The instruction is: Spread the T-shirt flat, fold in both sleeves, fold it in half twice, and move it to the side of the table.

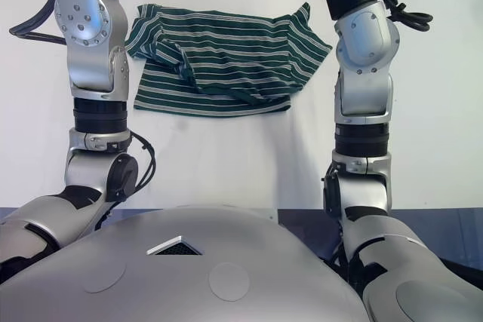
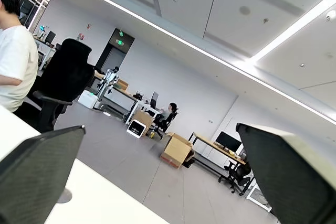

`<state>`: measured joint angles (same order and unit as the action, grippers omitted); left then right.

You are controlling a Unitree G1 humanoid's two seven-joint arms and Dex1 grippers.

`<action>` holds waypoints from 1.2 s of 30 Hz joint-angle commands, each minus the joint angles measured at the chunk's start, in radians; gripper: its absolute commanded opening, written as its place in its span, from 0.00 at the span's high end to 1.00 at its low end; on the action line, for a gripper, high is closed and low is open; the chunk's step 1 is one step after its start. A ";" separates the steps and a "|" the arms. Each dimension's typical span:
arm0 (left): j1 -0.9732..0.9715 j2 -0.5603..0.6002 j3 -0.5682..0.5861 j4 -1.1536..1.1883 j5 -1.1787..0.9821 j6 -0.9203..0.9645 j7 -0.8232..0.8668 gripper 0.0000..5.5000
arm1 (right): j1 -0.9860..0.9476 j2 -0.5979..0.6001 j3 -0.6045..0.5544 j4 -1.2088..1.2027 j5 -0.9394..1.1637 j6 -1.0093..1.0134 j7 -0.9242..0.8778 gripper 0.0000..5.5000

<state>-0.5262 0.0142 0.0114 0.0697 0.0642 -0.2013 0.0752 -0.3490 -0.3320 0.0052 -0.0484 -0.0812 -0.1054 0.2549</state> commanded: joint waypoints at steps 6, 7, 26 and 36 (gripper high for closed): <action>-0.007 0.092 -0.131 0.318 0.111 0.088 -0.144 0.27 | 0.067 0.005 0.055 0.134 0.029 0.037 0.089 0.02; -0.015 0.100 -0.138 0.357 0.118 0.085 -0.150 0.27 | 0.070 0.008 0.060 0.151 0.036 0.047 0.101 0.02; 0.189 0.341 -0.415 0.408 0.354 0.121 -0.463 0.27 | 0.279 -0.215 0.262 0.345 -0.038 0.048 0.437 0.02; 0.583 0.467 -0.402 -0.014 0.103 0.319 -0.754 0.27 | 0.663 -0.400 0.250 0.051 0.169 0.114 0.578 0.02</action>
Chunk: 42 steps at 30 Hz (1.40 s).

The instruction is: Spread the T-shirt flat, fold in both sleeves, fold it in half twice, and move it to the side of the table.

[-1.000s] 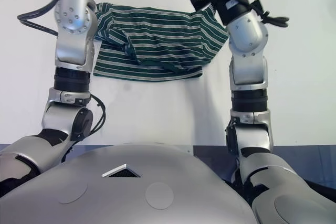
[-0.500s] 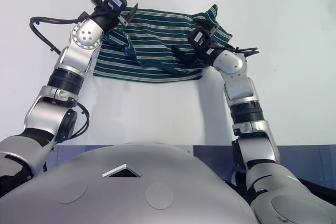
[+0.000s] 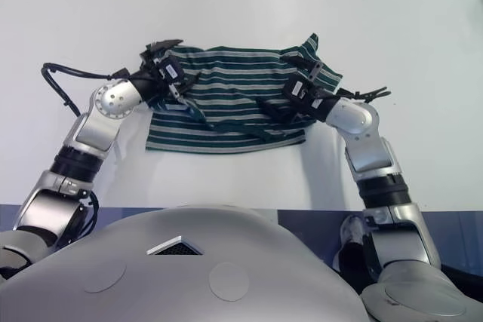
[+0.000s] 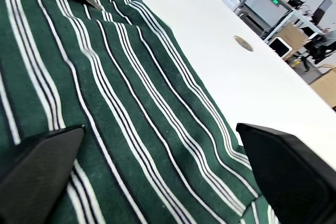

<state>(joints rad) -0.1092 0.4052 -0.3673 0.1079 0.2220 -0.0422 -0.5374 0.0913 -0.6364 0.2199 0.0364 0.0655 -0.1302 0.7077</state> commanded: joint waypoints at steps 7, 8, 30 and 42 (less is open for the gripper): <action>0.237 0.142 0.052 -0.347 -0.155 0.342 -0.161 0.27 | 0.357 -0.219 -0.037 -0.211 0.163 0.191 0.179 0.02; 0.202 0.098 0.103 -0.385 -0.195 0.392 -0.118 0.27 | 0.339 -0.220 -0.084 -0.237 0.202 0.202 0.172 0.02; 0.395 0.280 0.205 -0.472 -0.406 -0.017 -0.583 0.27 | 0.394 -0.360 -0.307 -0.549 0.328 0.303 0.426 0.02; 0.391 0.233 0.082 -0.345 -0.295 -0.300 -0.497 0.64 | 0.318 -0.329 -0.299 -0.552 0.319 0.342 0.396 0.02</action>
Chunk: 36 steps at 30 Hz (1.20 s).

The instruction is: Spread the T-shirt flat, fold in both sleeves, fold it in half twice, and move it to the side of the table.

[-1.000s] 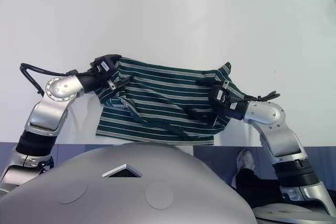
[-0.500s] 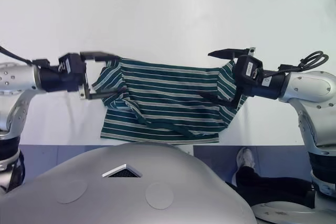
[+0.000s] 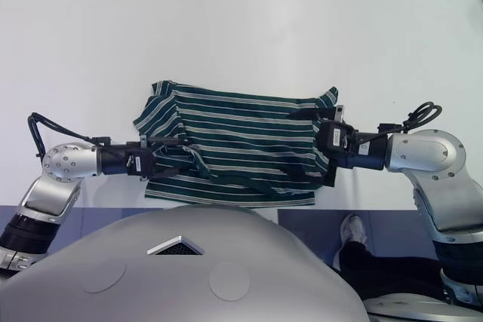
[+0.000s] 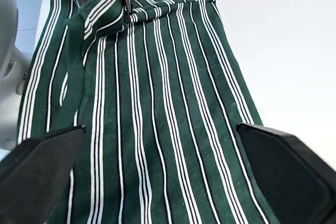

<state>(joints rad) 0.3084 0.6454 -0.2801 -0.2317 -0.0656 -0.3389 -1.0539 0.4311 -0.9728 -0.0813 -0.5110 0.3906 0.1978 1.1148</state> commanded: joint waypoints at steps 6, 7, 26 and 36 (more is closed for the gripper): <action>-0.025 0.009 -0.022 -0.041 -0.057 0.015 0.003 0.81 | -0.039 0.025 0.011 0.042 -0.027 -0.019 -0.015 0.02; -0.024 0.011 -0.022 -0.048 -0.060 0.019 0.005 0.85 | -0.037 0.029 0.012 0.049 -0.031 -0.028 -0.015 0.02; -0.154 -0.071 0.107 -0.161 -0.319 0.343 0.153 1.00 | 0.028 0.042 -0.020 0.023 0.057 -0.091 0.094 0.02; -0.142 -0.092 0.113 -0.141 -0.293 0.350 0.199 1.00 | 0.117 0.076 -0.078 -0.131 -0.122 -0.468 0.090 0.02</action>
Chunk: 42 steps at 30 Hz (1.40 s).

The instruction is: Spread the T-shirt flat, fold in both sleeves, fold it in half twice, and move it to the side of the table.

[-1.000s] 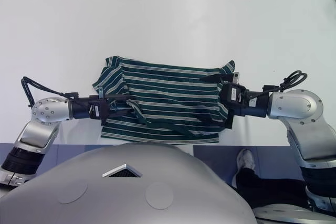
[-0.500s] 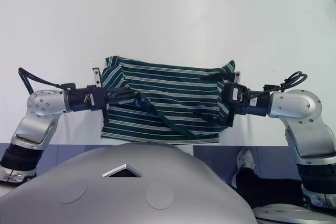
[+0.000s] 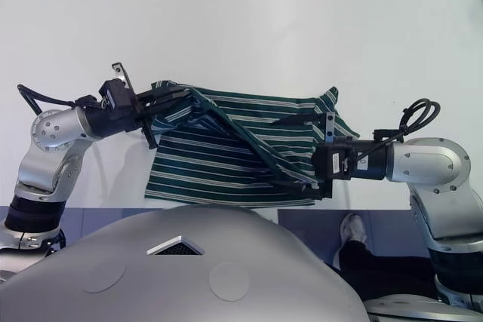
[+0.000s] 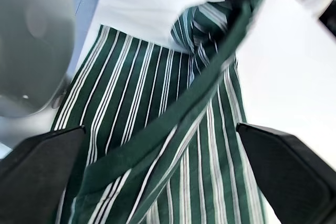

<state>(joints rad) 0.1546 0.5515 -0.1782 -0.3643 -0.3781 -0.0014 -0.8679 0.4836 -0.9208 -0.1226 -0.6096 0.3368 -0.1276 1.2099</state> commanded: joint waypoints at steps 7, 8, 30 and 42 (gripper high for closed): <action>0.025 -0.004 0.007 -0.012 0.025 0.006 0.024 1.00 | 0.136 0.117 -0.042 0.054 -0.248 -0.560 -0.099 0.02; 0.027 -0.005 0.006 -0.012 0.026 0.005 0.025 1.00 | 0.136 0.117 -0.046 0.109 -0.269 -0.608 -0.112 0.02; 0.052 -0.020 0.001 -0.004 0.040 -0.014 0.017 1.00 | 0.124 0.025 0.009 0.336 -0.418 -0.814 -0.317 0.52; 0.055 -0.031 0.002 -0.021 0.046 -0.001 0.035 1.00 | 0.210 0.042 -0.010 0.231 -0.408 -0.602 -0.395 0.95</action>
<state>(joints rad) 0.2126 0.5200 -0.1777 -0.3668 -0.3434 -0.0094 -0.8441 0.6818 -0.8824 -0.1230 -0.3479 -0.0775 -0.7559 0.8233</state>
